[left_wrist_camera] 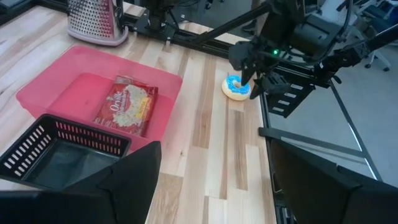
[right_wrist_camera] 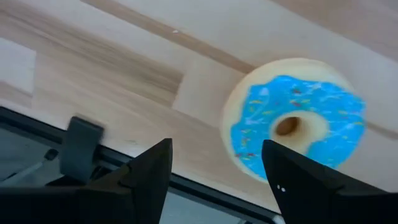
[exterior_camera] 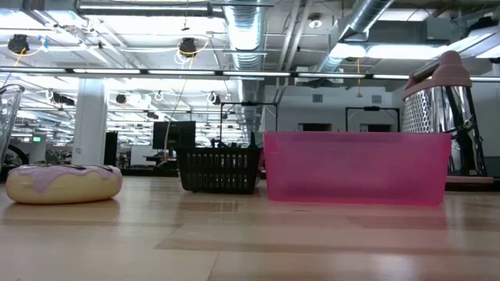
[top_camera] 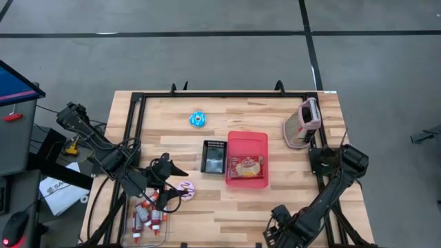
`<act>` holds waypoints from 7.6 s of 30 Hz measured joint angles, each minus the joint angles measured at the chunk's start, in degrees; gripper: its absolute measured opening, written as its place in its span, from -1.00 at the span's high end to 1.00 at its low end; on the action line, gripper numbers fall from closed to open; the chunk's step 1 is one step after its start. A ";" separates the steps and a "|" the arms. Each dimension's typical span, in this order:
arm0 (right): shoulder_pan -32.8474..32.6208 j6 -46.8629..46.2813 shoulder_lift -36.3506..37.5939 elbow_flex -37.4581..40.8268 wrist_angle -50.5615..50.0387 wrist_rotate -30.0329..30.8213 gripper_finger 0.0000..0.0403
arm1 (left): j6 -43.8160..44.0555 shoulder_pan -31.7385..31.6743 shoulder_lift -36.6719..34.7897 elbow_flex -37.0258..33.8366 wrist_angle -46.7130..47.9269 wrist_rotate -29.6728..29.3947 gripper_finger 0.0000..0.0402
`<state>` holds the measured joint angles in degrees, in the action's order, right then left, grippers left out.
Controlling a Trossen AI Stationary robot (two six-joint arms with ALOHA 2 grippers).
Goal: Pick & Place Food Item
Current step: Put the bottom blue donut into the black bin, then put the violet donut into the black bin
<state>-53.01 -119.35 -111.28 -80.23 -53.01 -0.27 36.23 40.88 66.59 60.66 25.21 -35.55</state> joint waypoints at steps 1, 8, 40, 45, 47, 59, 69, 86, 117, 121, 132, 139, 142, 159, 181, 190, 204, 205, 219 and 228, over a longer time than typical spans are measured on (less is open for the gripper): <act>0.06 0.19 -0.37 -0.06 0.44 0.02 -0.19 | 0.02 0.00 0.00 0.00 0.00 0.00 -0.48; 0.24 1.25 -1.38 -0.04 -2.48 -1.05 -0.19 | 0.04 0.00 0.00 0.00 -0.01 0.01 -0.48; -0.65 1.25 -1.56 3.56 1.01 -0.76 -0.19 | 1.81 0.00 0.00 0.00 -1.09 0.02 -0.48; -0.96 0.79 -1.56 5.79 5.97 -0.76 -0.19 | 2.92 0.01 0.01 0.00 -1.24 0.02 -0.48; -1.00 0.37 -1.56 6.47 6.66 -0.78 -0.19 | 3.12 0.02 0.02 0.00 -1.25 0.02 -0.48; -1.09 0.54 -1.56 6.62 6.99 0.67 0.25 | 3.26 0.02 0.02 0.00 -1.27 0.02 -0.42; 1.56 8.57 -0.90 1.72 11.56 7.11 0.51 | 3.70 0.02 0.02 0.00 -1.27 0.02 -0.42; 29.09 62.93 -0.75 -17.77 -2.30 13.59 0.31 | 17.96 6.79 0.02 -0.01 13.17 -0.91 -0.42; 54.59 104.93 -19.07 -40.05 -8.41 -4.46 0.29 | 40.76 14.91 1.28 -9.46 2.66 -12.76 -0.42; 56.24 106.41 -19.33 -40.46 -9.01 -4.01 0.29 | 40.76 14.91 1.31 -9.46 2.38 -12.81 -0.42; 54.84 106.00 -22.17 -40.46 -9.07 -4.55 0.29 | 40.59 14.91 1.33 -9.46 1.97 -13.24 -0.42; 55.19 106.14 -22.17 -40.46 -9.54 -4.14 0.29 | 40.59 14.91 1.33 -9.46 1.37 -13.38 -0.42; 55.17 106.27 -22.56 -40.50 -9.29 -4.00 0.29 | 40.57 14.95 1.33 -9.46 1.10 -13.38 -0.42; 55.73 106.79 -24.53 -40.46 -11.03 -3.85 -0.02 | 40.54 14.97 1.33 -9.46 -0.57 -13.16 -0.42; 53.27 106.14 -19.29 -51.81 -23.72 -2.49 -0.11 | 27.32 12.07 1.33 -9.46 1.06 -8.15 -0.42; 48.12 96.60 -2.81 -48.78 -26.90 3.72 -0.11 | 5.63 -3.77 1.36 -8.55 9.19 13.67 -0.42; 31.92 71.92 9.39 -48.78 -31.90 25.16 -0.11 | -19.19 -21.71 11.10 -7.82 20.77 32.89 -0.42; 30.51 69.72 9.68 -48.77 -32.55 26.96 -0.11 | -19.37 -21.68 12.39 -7.82 19.64 33.03 -0.42; 17.37 48.25 9.96 -48.74 -37.03 36.59 -0.11 | -15.86 -20.70 23.15 -7.82 11.77 30.97 -0.42; 12.83 40.92 9.96 -48.74 -37.03 38.94 -0.11 | -13.84 -20.33 23.06 -7.80 12.34 30.45 -0.42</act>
<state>-40.18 -78.43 -101.32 -128.97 -90.04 38.67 22.39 20.56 89.65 52.86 37.55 -5.10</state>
